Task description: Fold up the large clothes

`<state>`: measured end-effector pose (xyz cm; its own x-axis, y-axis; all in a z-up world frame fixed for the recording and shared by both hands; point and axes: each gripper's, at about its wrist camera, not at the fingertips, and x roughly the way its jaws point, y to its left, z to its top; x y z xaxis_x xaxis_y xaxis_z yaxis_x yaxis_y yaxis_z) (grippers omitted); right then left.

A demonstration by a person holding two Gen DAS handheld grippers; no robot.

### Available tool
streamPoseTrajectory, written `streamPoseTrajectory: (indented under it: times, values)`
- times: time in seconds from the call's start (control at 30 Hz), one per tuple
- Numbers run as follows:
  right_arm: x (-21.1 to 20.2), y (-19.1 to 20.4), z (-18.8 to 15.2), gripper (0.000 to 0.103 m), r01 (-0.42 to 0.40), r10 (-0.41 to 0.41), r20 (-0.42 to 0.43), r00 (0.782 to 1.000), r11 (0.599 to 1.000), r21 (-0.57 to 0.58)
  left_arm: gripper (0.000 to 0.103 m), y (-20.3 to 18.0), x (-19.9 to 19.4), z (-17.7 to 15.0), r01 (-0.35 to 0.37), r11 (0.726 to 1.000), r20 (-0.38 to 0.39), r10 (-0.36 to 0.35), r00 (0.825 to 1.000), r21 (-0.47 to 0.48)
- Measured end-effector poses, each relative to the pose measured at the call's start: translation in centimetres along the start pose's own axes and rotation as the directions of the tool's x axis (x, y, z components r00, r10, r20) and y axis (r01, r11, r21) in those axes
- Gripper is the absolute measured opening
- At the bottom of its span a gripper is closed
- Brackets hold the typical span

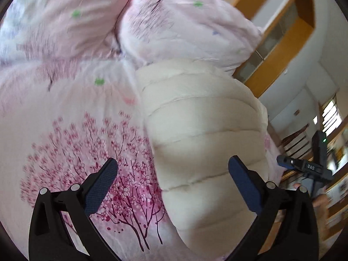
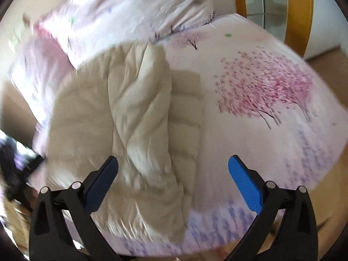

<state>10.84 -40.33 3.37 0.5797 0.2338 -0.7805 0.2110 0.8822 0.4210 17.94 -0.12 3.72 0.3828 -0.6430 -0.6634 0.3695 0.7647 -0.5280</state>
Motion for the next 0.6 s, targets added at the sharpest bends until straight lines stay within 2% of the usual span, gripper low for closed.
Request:
streamPoseTrajectory:
  times: [0.03,0.13,0.2,0.27,0.37,0.47,0.5,0.6]
  values:
    - [0.4,-1.0,0.6,0.101,-0.075,0.075,-0.01,0.997,0.996,0.041,0.102,0.6,0.5,0.2,0.015,1.0,-0.019,-0.015,1.0,-0.018]
    - [1.9,-2.9,2.2,0.101,-0.21,0.216,-0.042,0.975,0.97,0.123,0.102,0.9,1.7,0.6,0.067,0.998,-0.054,-0.067,0.996,-0.005]
    - [3.4,-4.4,3.2,0.101,-0.31,0.325,-0.056,0.944,0.932,0.186,0.102,1.0,2.5,0.9,0.131,0.991,-0.069,-0.133,0.989,-0.024]
    - [4.3,-5.2,3.7,0.101,-0.331,0.354,-0.073,0.933,0.918,0.217,0.102,1.1,3.1,1.3,0.159,0.986,-0.077,-0.162,0.984,-0.049]
    - [5.4,-5.5,4.0,0.101,-0.332,0.359,-0.103,0.928,0.919,0.213,0.102,1.5,4.2,2.0,0.21,0.972,-0.095,-0.219,0.971,-0.103]
    - [6.9,-5.3,4.2,0.101,-0.349,0.379,-0.145,0.914,0.917,0.194,0.102,1.9,5.4,2.5,0.272,0.948,-0.119,-0.293,0.949,-0.167]
    - [7.4,-5.2,4.2,0.101,-0.361,0.391,-0.16,0.906,0.913,0.191,0.102,1.9,5.8,2.5,0.284,0.942,-0.126,-0.308,0.943,-0.179]
    - [8.8,-4.5,4.1,0.101,-0.428,0.462,-0.21,0.862,0.884,0.189,0.102,1.4,6.9,2.7,0.3,0.938,-0.15,-0.327,0.933,-0.175]
